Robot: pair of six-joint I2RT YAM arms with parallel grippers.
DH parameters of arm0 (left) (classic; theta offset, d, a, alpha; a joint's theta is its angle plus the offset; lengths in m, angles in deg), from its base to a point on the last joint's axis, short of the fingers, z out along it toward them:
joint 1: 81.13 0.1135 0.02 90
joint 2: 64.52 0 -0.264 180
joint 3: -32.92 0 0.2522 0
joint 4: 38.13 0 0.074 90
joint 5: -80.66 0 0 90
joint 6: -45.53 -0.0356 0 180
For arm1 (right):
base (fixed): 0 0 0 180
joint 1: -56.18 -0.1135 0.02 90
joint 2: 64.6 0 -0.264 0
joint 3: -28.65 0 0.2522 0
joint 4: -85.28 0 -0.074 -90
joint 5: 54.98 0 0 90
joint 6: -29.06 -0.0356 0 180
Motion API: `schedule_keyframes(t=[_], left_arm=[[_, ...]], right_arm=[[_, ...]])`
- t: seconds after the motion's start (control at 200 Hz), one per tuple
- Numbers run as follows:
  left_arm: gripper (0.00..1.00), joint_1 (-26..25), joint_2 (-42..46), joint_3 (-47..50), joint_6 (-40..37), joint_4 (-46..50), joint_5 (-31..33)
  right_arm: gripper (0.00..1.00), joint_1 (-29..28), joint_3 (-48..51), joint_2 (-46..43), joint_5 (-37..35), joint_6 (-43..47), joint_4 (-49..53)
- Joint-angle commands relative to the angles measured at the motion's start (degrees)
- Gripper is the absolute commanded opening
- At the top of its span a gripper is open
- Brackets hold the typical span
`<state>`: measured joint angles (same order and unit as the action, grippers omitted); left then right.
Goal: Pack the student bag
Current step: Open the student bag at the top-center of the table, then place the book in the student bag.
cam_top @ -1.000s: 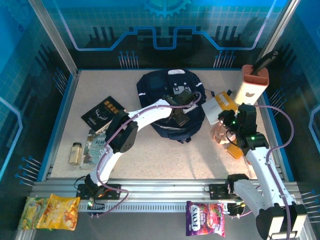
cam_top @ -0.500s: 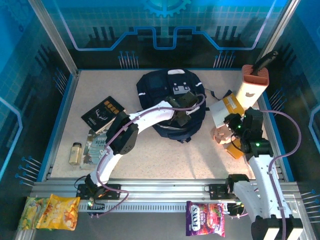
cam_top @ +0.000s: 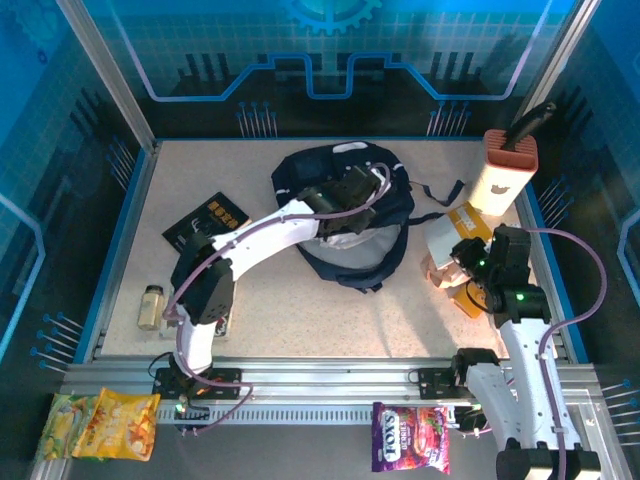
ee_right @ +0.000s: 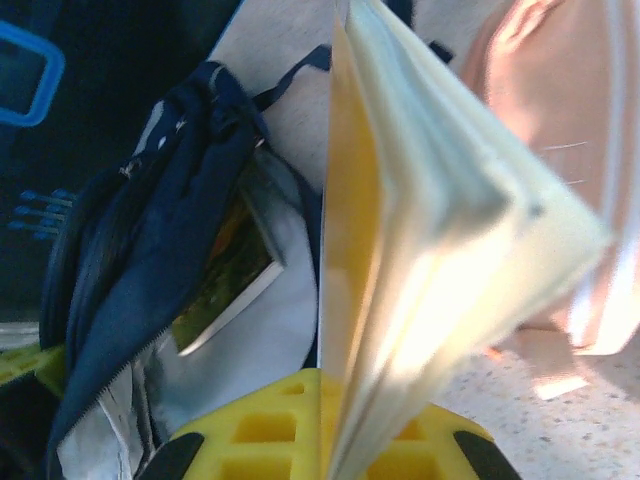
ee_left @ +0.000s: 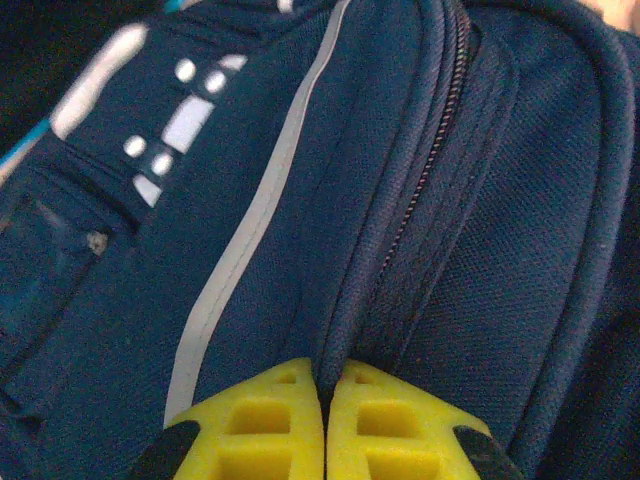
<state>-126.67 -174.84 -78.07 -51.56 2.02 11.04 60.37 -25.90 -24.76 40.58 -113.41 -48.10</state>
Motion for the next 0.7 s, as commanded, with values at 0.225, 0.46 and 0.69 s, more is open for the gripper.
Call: schedule_keyframes(t=[0.225,0.46,0.69], left_arm=[[0.0,-0.2,6.7,4.2,5.5,-20.0,2.4],[0.0,-0.2,6.3,3.4,6.4,-20.1,1.3],[0.0,-0.2,6.4,2.1,7.1,-19.4,0.2]], right_arm=[[0.0,-6.2,8.8,0.8,10.7,-9.6,-20.6],[0.0,-13.6,12.8,2.3,5.8,-16.8,-29.7],[0.0,-19.8,12.9,11.1,-0.3,-22.9,-40.6]])
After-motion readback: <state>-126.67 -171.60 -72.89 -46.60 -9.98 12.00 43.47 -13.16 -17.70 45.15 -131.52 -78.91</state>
